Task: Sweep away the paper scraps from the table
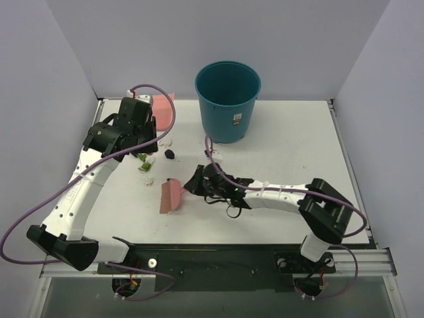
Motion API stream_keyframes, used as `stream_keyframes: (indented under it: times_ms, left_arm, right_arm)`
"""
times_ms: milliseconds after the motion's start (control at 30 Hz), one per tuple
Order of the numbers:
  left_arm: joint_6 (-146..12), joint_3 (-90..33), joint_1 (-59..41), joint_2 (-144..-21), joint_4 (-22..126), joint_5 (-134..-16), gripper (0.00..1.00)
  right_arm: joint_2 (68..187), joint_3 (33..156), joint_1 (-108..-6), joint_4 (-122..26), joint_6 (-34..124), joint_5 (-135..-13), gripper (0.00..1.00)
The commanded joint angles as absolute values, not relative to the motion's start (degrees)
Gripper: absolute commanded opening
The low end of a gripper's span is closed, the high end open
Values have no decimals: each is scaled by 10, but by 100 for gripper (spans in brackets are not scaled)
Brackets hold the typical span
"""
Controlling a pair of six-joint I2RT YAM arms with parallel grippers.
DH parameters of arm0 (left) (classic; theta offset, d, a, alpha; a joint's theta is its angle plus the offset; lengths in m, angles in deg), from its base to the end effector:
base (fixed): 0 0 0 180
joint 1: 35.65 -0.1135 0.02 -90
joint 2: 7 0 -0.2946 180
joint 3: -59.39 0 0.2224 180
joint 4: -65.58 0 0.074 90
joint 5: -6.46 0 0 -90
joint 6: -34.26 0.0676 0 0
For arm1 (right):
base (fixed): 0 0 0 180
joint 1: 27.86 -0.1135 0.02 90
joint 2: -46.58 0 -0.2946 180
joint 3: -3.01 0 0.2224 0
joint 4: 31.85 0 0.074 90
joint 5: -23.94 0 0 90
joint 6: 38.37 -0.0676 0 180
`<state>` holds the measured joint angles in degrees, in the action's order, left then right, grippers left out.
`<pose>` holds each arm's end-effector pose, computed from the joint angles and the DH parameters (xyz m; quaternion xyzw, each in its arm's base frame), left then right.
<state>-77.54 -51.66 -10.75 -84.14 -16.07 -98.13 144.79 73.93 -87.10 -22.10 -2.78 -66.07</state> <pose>0.2183 -0.0826 0.4216 -0.0207 0.9261 -0.0330 0.3752 0.2019 0.3392 0.2604 -0.0340 0.8059 0.4947 0.3234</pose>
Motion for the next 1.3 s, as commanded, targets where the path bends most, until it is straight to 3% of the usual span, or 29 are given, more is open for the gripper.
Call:
stream_keyframes:
  times_ms: [0,233,500,900,1067,1267]
  left_arm:
    - [-771,-489,-111,-814,-111,-941,0]
    - [-775,-434,-112,-803,-86,-929,0]
    - [-790,-394,-112,-798,-118,-941,0]
    - [-782,-451,-125,-785,-182,-1125,0]
    - [-768,-477,-170,-785,-180,-1103,0]
    - [-764,-462,-189,-782,-171,-1077,0]
  right_arm:
    - [1343,657,-818,-267,10,-592,0]
    - [1221,599,-779,-336,23,-550,0]
    - [1194,663,-782,-363,43,-568,0]
    - [1449,923,-859,-272,16,-632,0]
    - [1583,1044,-875,-247,-7,-655,0]
    - [1663,1075,-866,-226,-43,-613,0]
